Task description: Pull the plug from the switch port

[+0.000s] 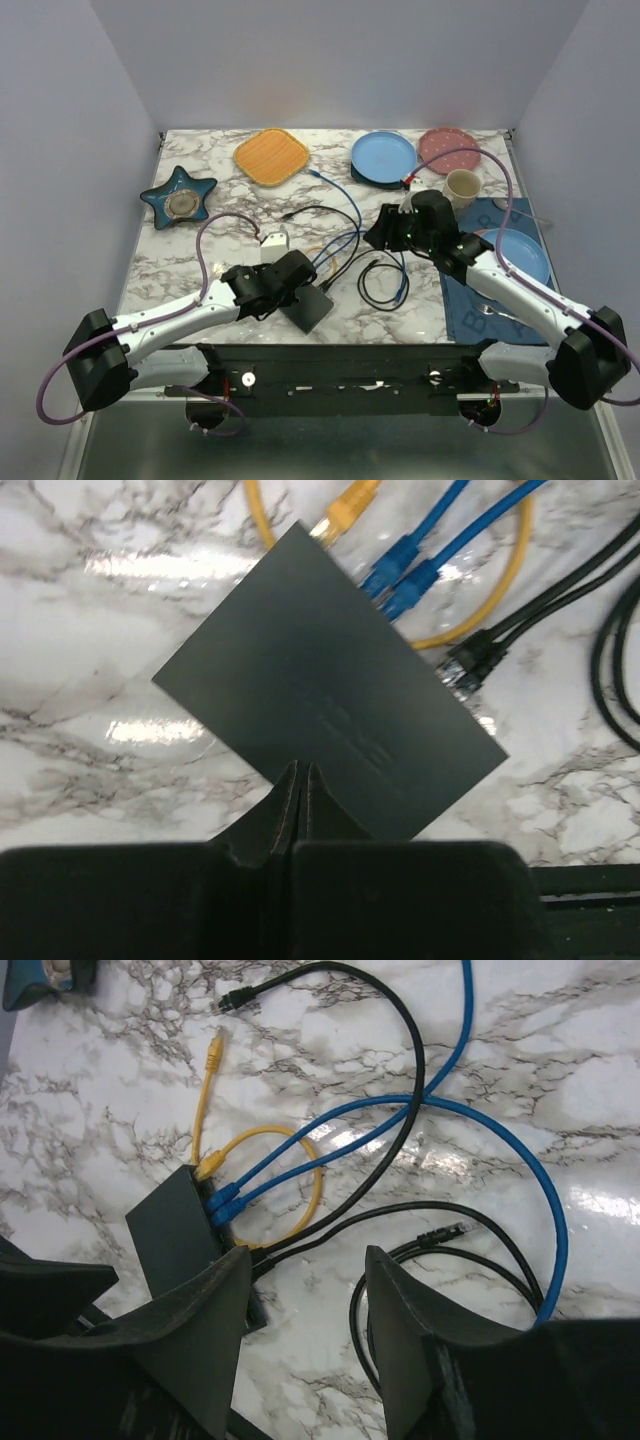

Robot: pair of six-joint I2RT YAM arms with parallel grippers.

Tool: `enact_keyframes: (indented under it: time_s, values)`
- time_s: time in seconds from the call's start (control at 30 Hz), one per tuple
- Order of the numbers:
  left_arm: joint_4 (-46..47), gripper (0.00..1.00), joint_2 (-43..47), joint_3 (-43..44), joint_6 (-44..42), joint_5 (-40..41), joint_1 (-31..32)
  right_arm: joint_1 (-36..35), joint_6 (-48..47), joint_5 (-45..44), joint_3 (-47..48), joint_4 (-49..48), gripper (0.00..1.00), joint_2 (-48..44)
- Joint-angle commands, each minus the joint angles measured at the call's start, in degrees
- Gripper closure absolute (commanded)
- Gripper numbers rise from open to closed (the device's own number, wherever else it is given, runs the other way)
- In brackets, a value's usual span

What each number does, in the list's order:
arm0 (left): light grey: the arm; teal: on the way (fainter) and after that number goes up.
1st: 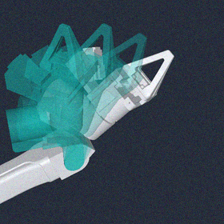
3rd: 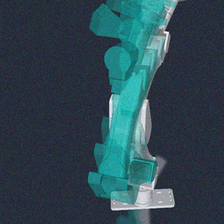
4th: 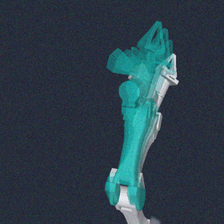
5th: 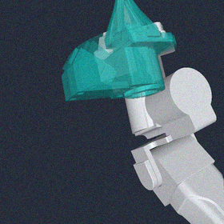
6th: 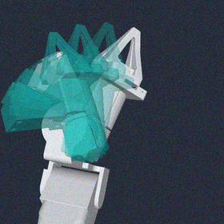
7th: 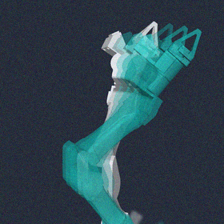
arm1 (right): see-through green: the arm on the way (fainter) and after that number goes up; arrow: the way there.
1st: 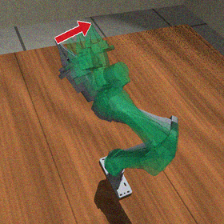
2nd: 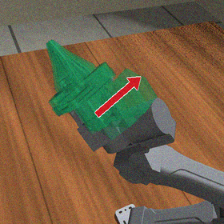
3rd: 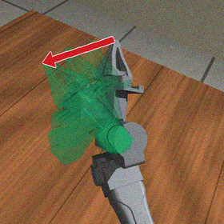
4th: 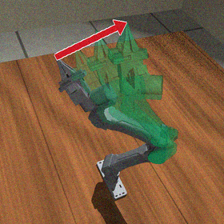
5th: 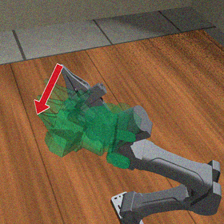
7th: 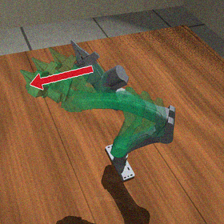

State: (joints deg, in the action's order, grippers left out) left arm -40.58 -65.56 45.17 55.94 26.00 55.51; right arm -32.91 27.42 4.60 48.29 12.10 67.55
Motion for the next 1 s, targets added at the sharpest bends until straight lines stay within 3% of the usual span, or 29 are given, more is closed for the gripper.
enact_keyframes:
  time_s: [0.0, 0.2, 0.37, 0.57, 0.97]
  values:
    - [-4.51, 1.00, 2.63, -4.38, 10.67, 1.34, 0.22, -0.32, 0.27, 5.15, 5.31, -2.61, 0.45, 8.09]
    - [-1.09, 1.00, 4.04, -10.53, 12.79, -3.76, -0.66, -0.76, -0.96, 6.03, 11.64, -2.78, 0.51, 18.57]
    - [0.85, 1.00, 4.83, -12.38, 12.35, -6.57, -1.45, -1.28, -0.79, 7.09, 20.51, -1.99, 0.63, 29.19]
    - [7.87, 1.00, 0.62, -16.33, 9.89, -12.55, -1.80, -2.69, -3.07, 7.26, 29.57, 3.54, 0.64, 39.40]
    - [11.48, 1.00, -8.71, -13.26, 5.14, -13.34, -5.83, -2.87, -2.72, 4.28, 28.70, 8.03, 0.64, 46.80]
